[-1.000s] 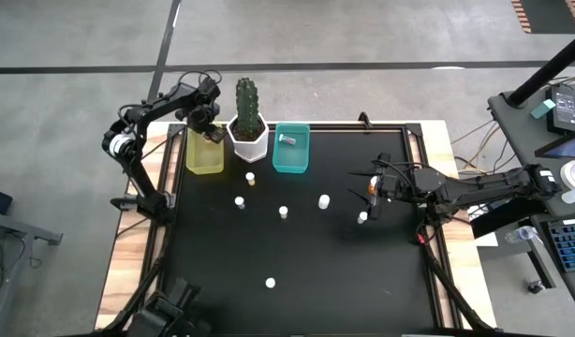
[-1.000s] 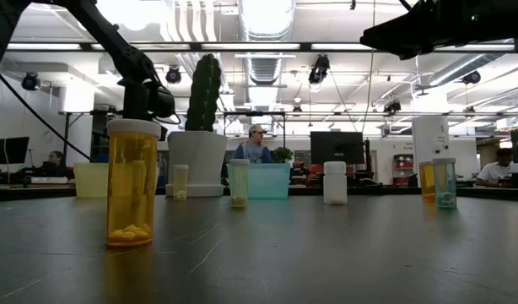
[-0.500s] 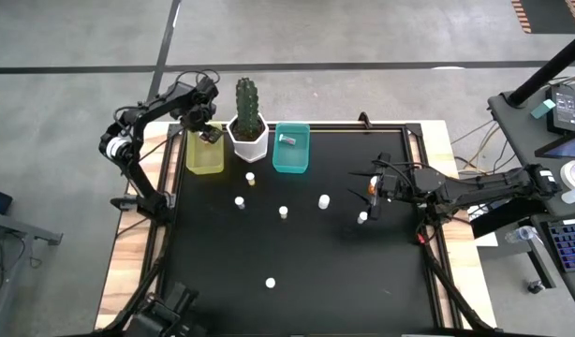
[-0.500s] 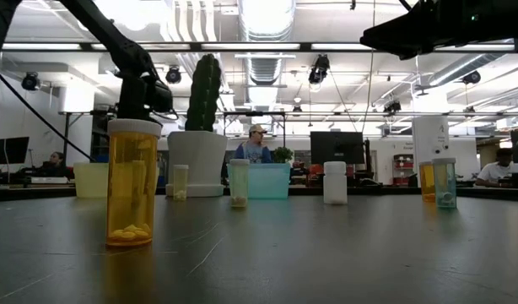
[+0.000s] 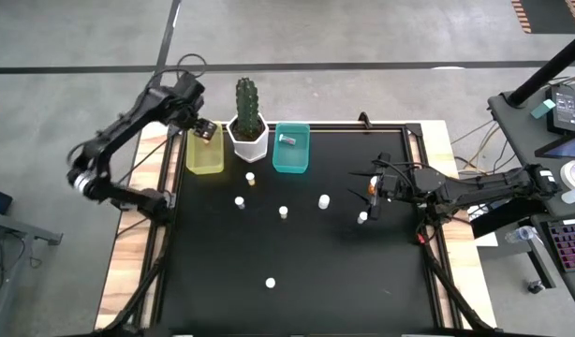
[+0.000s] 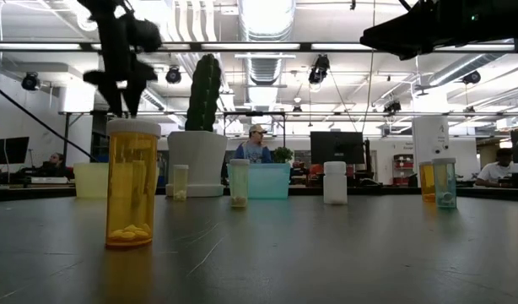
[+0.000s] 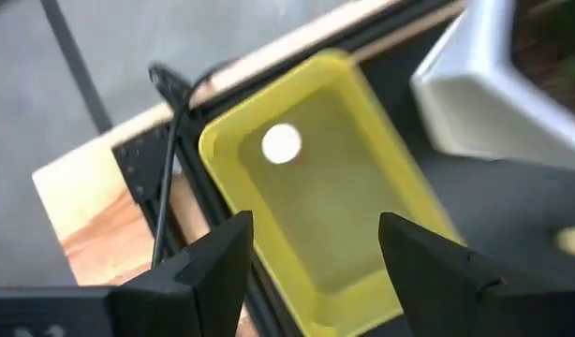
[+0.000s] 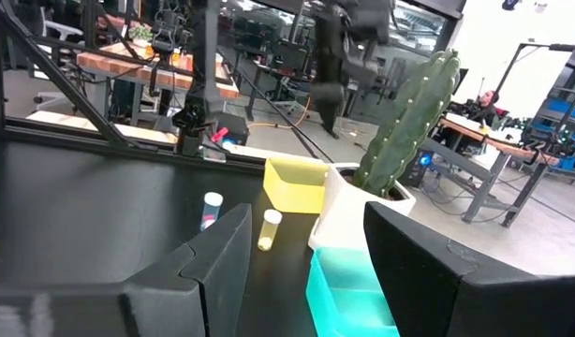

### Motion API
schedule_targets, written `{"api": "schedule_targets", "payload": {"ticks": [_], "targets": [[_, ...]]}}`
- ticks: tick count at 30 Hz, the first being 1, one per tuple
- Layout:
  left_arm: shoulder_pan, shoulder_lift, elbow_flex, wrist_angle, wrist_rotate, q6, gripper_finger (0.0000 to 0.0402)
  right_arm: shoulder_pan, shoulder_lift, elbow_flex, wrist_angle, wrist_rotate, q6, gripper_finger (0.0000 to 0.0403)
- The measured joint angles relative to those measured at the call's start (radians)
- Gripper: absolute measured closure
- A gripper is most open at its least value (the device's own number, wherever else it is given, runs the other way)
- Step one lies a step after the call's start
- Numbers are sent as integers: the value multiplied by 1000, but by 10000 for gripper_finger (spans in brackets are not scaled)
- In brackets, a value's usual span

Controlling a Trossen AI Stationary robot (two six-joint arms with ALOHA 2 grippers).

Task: Pick and place medicine bottles into bin by pill shape (circle, oval)
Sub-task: Put the transparent white capsule bottle into the blue

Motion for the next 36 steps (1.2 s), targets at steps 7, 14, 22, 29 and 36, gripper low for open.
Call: {"api": "schedule_targets", "payload": {"ticks": [7,14,22,29,36], "targets": [[-208,-230,-51,90,3,-106,186,0,0,0,0,0,14,202],[-429,-392,-168,301,-2,-176,186,0,0,0,0,48,34,202],[-617,-525,-396,565,-6,-202,187,0,0,0,0,52,114,202],[-742,-598,-592,912,8,-158,187,0,2,0,6,51,308,202],[-796,-614,-680,1310,158,62,187,3,35,1,95,49,465,202]]}}
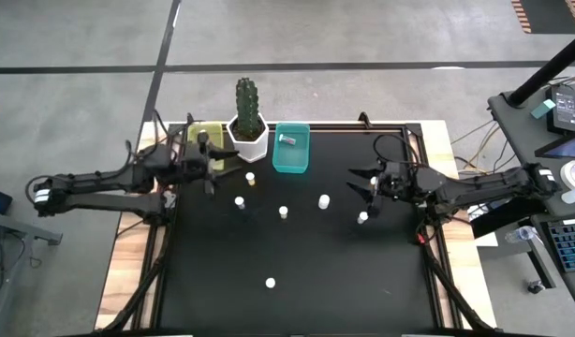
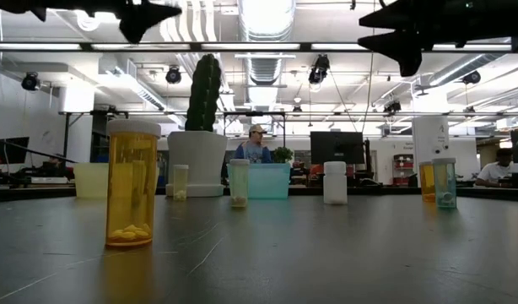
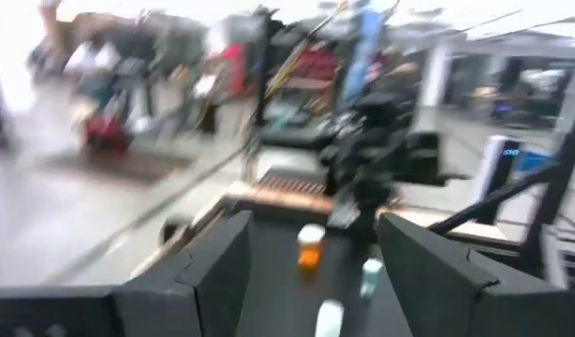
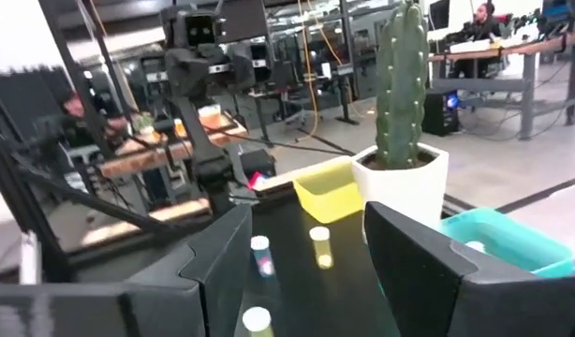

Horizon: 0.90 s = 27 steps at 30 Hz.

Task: Pick and place medicine bottles into bin by pill shape (circle, oval)
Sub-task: Put the transparent white capsule bottle into the blue

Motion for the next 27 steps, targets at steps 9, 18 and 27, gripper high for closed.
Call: {"api": "schedule_targets", "payload": {"ticks": [9,18,27], "targets": [[1,13,-41,24,39,56,187,0,99,84,-1,0,96,202],[1,-25,-58,22,53,55,187,0,271,355,-334,1,111,202],[1,-138,-94,-7,68,63,187,0,473,631,-695,1,156,202]]}}
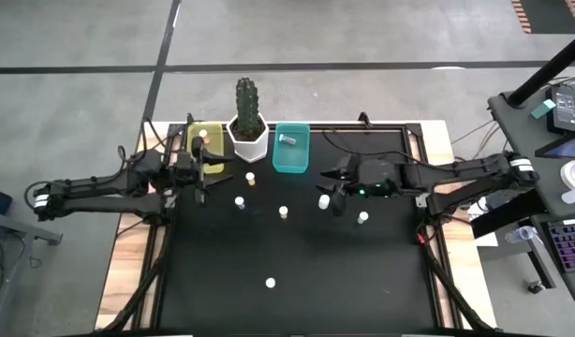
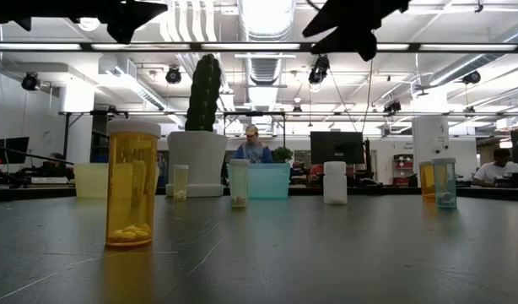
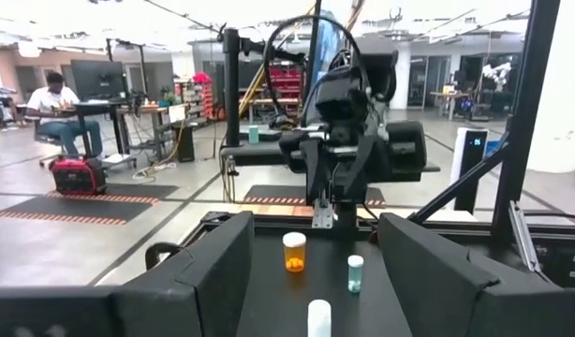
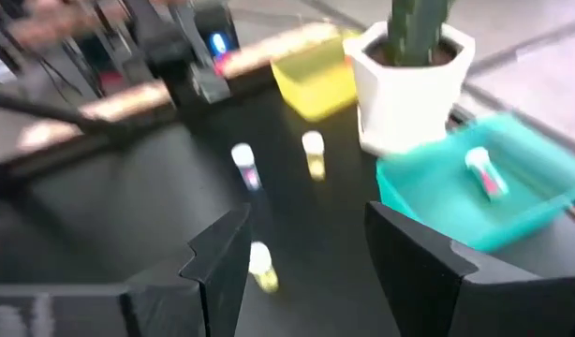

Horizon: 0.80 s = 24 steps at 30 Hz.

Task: Pick and place medicine bottles into bin by pill shape (circle, oval)
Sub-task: Put the transparent white capsule bottle into the blue

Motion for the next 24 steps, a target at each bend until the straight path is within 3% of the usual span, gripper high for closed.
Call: {"api": "schedule_targets", "payload": {"ticks": [14,19,24], "targets": [[0,-51,-9,-23,0,-2,187,-1,295,307,-594,0,270,202],[0,-48,-9,-24,0,-2,187,-22,377,350,-704,-2,412,201],[0,-48,-9,-24,0,-3,187,-43,422,356,-713,-4,423,177]]}}
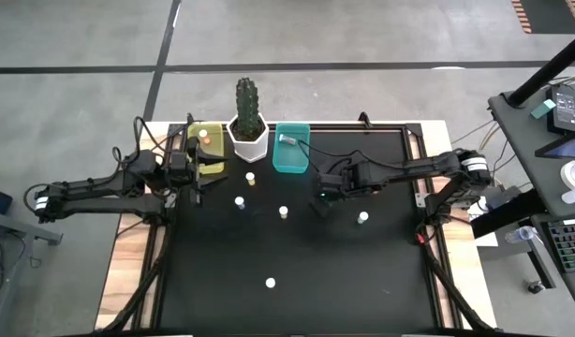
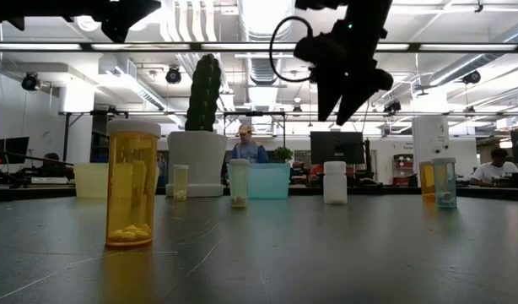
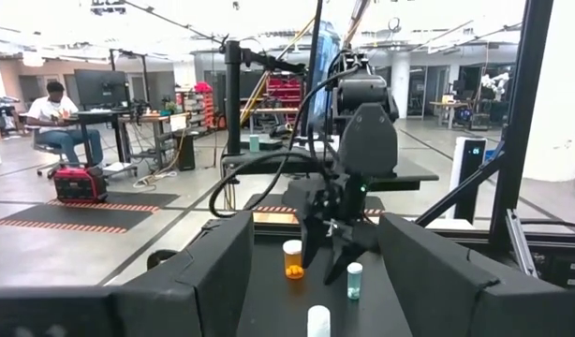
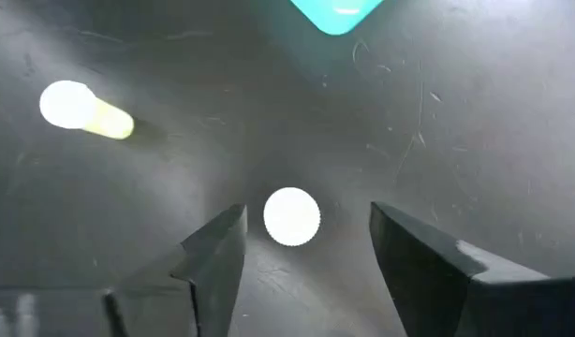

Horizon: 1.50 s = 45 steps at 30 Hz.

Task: Pick and place medicine bottles into bin by pill shape (circle, oval)
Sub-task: Put the transparent white capsule bottle into the blue

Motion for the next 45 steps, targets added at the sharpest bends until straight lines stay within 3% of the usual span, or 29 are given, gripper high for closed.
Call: {"api": "schedule_targets", "payload": {"ticks": [10,20,33,45], "targets": [[0,0,0,-8,0,0,187,-44,69,-2,0,-11,-7,95],[0,0,0,-7,0,1,187,-49,137,-3,10,-90,-32,77],[0,0,0,-7,0,2,187,-49,196,-5,33,-128,-51,121],[0,0,0,-7,0,2,187,-49,194,-5,35,-128,-48,236]]}}
